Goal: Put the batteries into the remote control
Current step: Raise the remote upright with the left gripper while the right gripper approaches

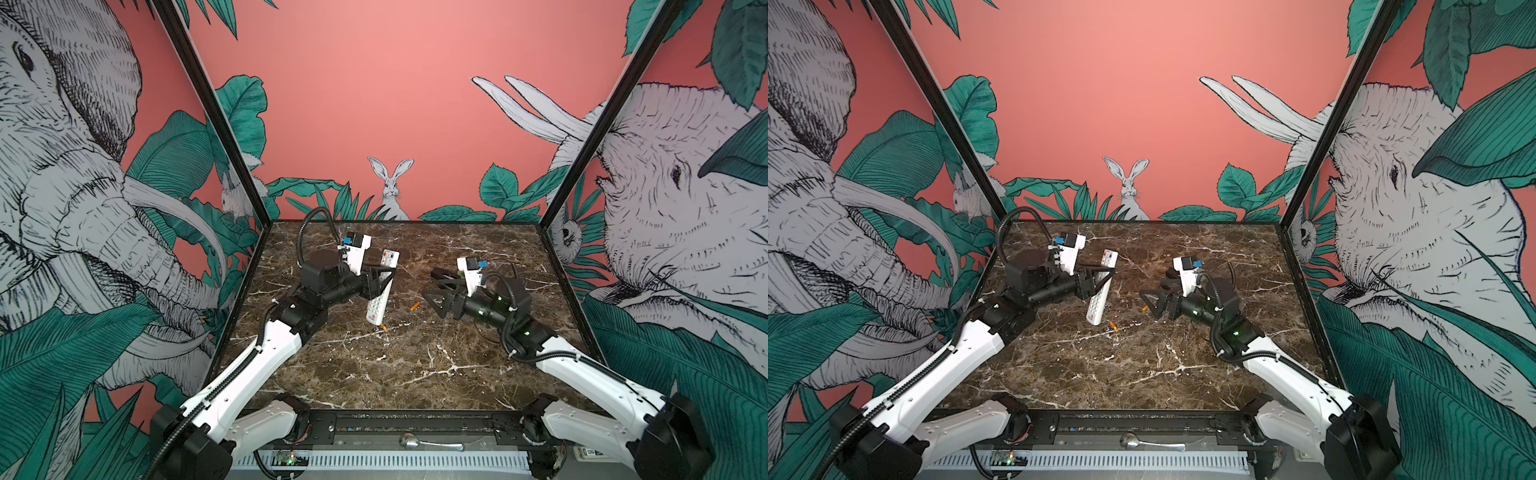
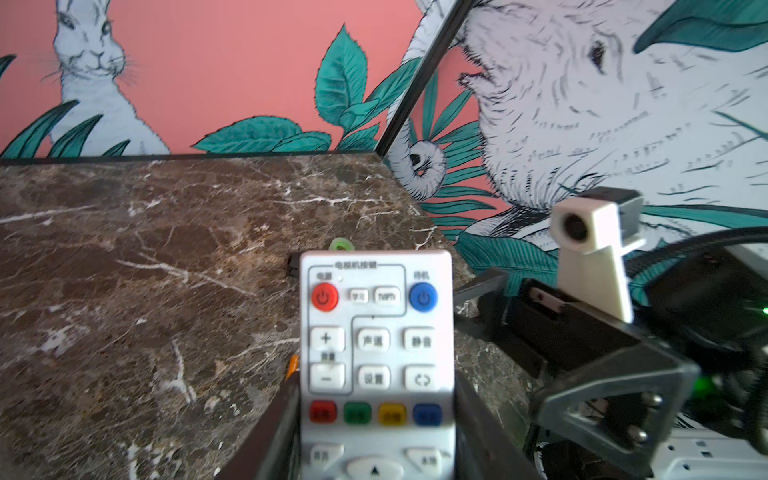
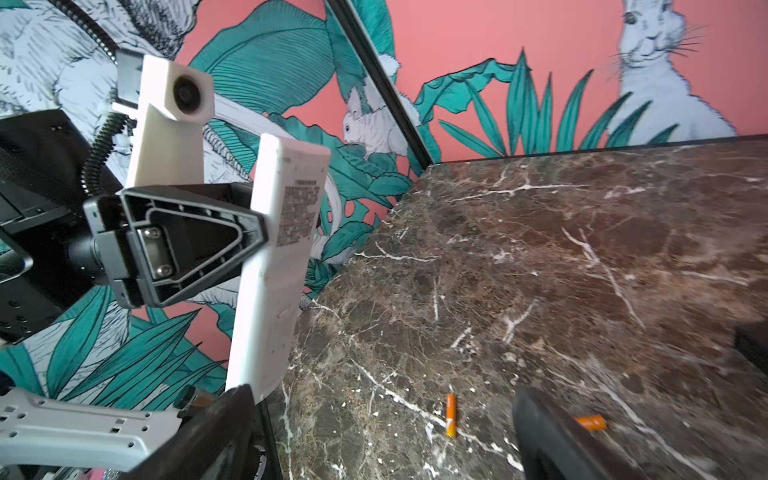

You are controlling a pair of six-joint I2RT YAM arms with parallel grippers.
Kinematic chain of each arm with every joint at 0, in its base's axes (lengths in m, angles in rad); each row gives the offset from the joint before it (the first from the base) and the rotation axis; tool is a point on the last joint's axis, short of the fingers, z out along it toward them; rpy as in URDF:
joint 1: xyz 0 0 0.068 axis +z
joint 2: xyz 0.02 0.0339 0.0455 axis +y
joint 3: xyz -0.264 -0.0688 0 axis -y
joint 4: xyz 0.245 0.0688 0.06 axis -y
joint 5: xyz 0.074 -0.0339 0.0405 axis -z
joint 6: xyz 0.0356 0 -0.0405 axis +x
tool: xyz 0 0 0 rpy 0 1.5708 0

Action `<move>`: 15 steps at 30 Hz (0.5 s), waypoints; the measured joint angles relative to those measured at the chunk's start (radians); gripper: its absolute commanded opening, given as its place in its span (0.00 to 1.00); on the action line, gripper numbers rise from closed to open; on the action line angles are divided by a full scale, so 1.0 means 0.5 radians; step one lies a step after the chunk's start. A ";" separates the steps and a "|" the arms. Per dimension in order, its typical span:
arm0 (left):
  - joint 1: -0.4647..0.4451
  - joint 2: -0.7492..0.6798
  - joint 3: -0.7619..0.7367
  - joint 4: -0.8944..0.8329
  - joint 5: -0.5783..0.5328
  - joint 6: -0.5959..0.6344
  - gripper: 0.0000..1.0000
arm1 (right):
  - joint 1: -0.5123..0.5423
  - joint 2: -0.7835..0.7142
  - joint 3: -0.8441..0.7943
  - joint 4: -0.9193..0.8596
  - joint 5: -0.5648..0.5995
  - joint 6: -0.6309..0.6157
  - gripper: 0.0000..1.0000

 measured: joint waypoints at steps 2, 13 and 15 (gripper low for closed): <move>0.000 -0.035 0.000 0.041 0.053 -0.010 0.21 | 0.044 0.058 0.007 0.124 -0.037 0.001 0.99; 0.007 -0.098 -0.005 0.259 0.343 -0.132 0.22 | 0.216 0.102 0.007 0.469 -0.124 -0.043 0.99; 0.008 -0.112 -0.014 0.356 0.406 -0.185 0.23 | 0.230 0.106 0.007 0.519 -0.139 -0.043 0.99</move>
